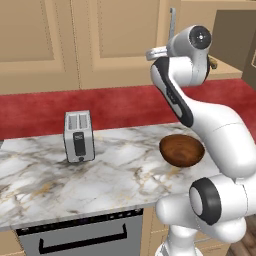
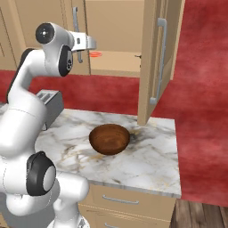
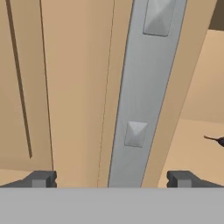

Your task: Open the cabinet. Pick the tangerine and banana from the cabinet and place them into the bowl. Then close the cabinet.

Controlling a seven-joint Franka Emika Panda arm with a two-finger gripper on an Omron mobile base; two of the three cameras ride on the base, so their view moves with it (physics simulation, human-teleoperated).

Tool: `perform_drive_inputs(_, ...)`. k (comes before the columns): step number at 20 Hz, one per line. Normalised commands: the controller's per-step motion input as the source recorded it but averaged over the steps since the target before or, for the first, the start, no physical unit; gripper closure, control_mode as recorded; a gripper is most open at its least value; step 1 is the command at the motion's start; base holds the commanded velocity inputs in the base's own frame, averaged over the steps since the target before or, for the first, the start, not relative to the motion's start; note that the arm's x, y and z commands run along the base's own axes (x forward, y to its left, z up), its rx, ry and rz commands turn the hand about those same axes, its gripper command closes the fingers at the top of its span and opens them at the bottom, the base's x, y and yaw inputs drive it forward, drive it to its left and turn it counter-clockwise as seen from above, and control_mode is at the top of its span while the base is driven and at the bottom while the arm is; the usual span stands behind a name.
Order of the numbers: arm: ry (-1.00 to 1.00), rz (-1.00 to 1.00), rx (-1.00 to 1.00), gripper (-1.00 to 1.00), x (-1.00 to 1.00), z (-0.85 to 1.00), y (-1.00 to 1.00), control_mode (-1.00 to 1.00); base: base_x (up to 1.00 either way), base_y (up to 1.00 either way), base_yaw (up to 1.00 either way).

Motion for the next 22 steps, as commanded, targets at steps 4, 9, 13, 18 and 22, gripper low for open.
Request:
perform_drive_inputs(4,0.0,0.0,0.01,1.0,0.45,-0.16,0.0,-1.0,0.0,0.0,0.0)
perform_drive_inputs(9,0.0,0.0,0.0,1.0,0.45,-0.21,0.0,-1.0,0.0,0.0,0.0)
perform_drive_inputs(13,0.0,0.0,0.0,1.0,0.4,-0.14,0.04,-1.0,0.0,0.0,0.0)
perform_drive_inputs(18,0.0,0.0,0.0,1.0,0.39,-0.18,0.02,-1.0,0.0,0.0,0.0)
perform_drive_inputs(22,0.0,0.0,0.0,1.0,0.29,-0.17,0.0,-1.0,0.0,0.0,0.0)
